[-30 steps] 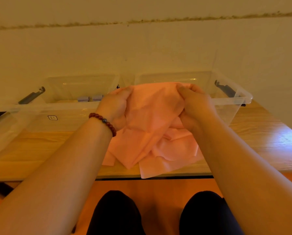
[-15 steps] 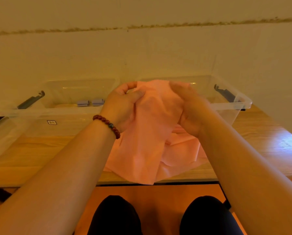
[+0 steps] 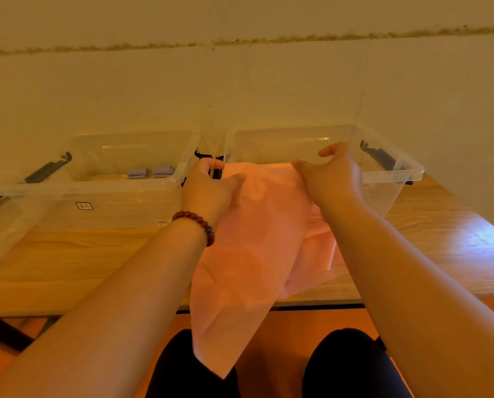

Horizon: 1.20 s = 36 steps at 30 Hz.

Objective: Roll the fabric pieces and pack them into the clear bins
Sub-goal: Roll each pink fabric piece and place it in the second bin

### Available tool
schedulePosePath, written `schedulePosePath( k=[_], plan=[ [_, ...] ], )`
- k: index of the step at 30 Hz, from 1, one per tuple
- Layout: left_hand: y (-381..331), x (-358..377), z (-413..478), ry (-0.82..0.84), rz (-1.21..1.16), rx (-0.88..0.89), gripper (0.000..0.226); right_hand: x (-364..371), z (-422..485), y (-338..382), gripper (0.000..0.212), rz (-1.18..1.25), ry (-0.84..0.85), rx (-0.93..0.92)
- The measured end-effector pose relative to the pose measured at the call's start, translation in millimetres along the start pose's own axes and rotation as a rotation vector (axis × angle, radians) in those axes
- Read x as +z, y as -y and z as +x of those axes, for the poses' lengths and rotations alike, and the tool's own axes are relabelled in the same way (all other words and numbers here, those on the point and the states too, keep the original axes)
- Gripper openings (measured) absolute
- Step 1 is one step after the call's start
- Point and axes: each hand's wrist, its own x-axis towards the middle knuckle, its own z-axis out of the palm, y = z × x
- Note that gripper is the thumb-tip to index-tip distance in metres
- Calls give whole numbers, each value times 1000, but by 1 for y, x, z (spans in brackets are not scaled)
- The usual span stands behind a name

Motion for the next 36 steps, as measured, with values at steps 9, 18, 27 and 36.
schedulePosePath(
  k=[9,18,27,36],
  plan=[
    [8,-3,-6,-5,33,-31,38,-1,-37,-27,32,48,-114,-117],
    [16,-9,-20,86,-46,-73,39,3,-49,-29,15,249,100,165],
    [-5,-2,-18,49,-45,88,35,-10,0,-1,6,-83,46,-73],
    [16,6,-23,73,-142,20,43,-10,-7,-12,31,-136,-64,-128]
  ],
)
